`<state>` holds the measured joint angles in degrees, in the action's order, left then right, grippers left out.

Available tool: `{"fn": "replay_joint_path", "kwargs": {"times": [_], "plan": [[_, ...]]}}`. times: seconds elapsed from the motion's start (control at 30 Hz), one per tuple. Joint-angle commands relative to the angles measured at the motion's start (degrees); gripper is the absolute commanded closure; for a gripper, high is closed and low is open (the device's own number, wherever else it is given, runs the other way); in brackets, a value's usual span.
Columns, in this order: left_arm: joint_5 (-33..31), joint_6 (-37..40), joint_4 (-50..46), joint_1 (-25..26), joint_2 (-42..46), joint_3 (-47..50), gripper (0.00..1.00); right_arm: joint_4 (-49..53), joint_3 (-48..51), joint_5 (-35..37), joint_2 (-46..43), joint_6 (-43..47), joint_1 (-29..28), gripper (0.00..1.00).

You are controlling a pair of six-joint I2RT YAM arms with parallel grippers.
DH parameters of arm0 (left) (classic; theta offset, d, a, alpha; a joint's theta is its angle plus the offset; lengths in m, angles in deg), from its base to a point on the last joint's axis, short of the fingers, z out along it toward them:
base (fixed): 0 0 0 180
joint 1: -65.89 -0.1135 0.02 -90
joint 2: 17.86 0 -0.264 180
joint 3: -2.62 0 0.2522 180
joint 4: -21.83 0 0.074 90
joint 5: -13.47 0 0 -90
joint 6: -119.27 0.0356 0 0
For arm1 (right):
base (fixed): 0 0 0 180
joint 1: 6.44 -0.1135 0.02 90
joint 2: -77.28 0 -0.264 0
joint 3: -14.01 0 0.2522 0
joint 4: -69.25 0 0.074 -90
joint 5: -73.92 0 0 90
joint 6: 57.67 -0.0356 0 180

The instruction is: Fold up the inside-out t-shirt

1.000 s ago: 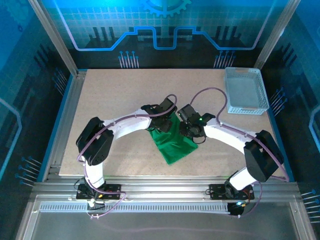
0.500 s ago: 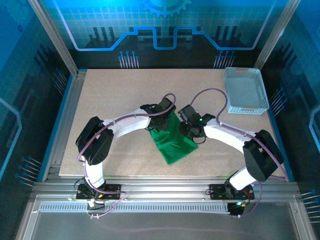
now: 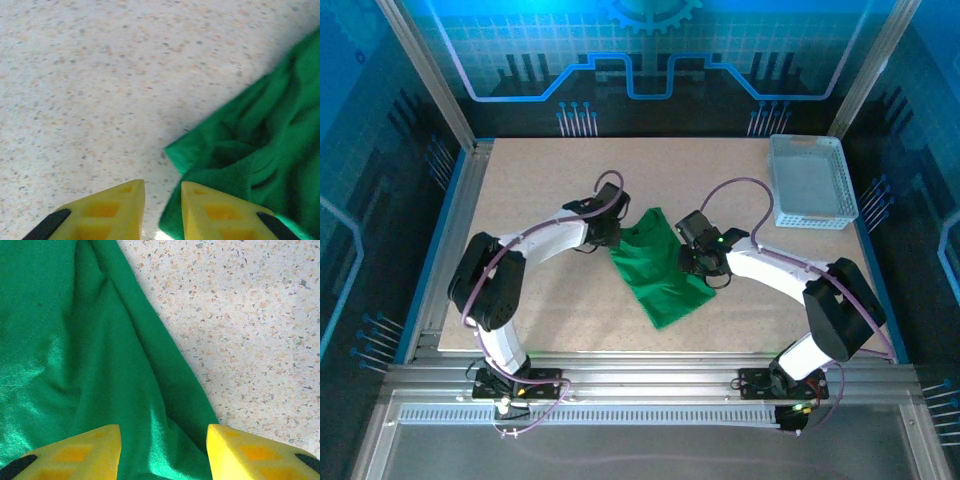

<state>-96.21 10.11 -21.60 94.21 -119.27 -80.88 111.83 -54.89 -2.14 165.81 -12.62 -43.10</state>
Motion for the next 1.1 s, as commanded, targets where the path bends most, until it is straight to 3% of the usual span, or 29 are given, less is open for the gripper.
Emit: {"fn": "replay_joint_path", "kwargs": {"times": [0.0, 0.27, 0.37, 0.67, 0.93, 1.07], "plan": [[0.55, -3.41, 0.62, -0.87, 2.69, 1.48, 0.72, -0.43, -0.4, -0.4, 1.11, 0.34, 0.36, 0.5], [10.69, -1.46, 7.15, -0.25, 3.55, 3.97, 0.53, -0.87, -2.31, -1.62, 3.22, 3.28, 0.48, 0.49], [10.62, -2.74, 7.16, -0.93, 0.96, 3.02, 0.51, 0.09, -3.01, -1.48, 5.22, 2.75, 0.54, 0.49], [12.32, -6.18, 9.43, -6.38, -5.37, 1.1, 0.73, -3.55, 1.25, -5.42, 6.65, 4.34, 3.18, 0.52], [15.78, -7.38, 10.86, -8.15, -7.07, 0.08, 0.92, -2.29, 3.57, -5.83, 3.04, 5.23, 3.13, 0.86], [16.34, -7.49, 10.94, -8.32, -7.97, -0.27, 0.96, -0.55, 4.19, -4.78, 1.27, 5.0, 3.09, 0.94]]}}
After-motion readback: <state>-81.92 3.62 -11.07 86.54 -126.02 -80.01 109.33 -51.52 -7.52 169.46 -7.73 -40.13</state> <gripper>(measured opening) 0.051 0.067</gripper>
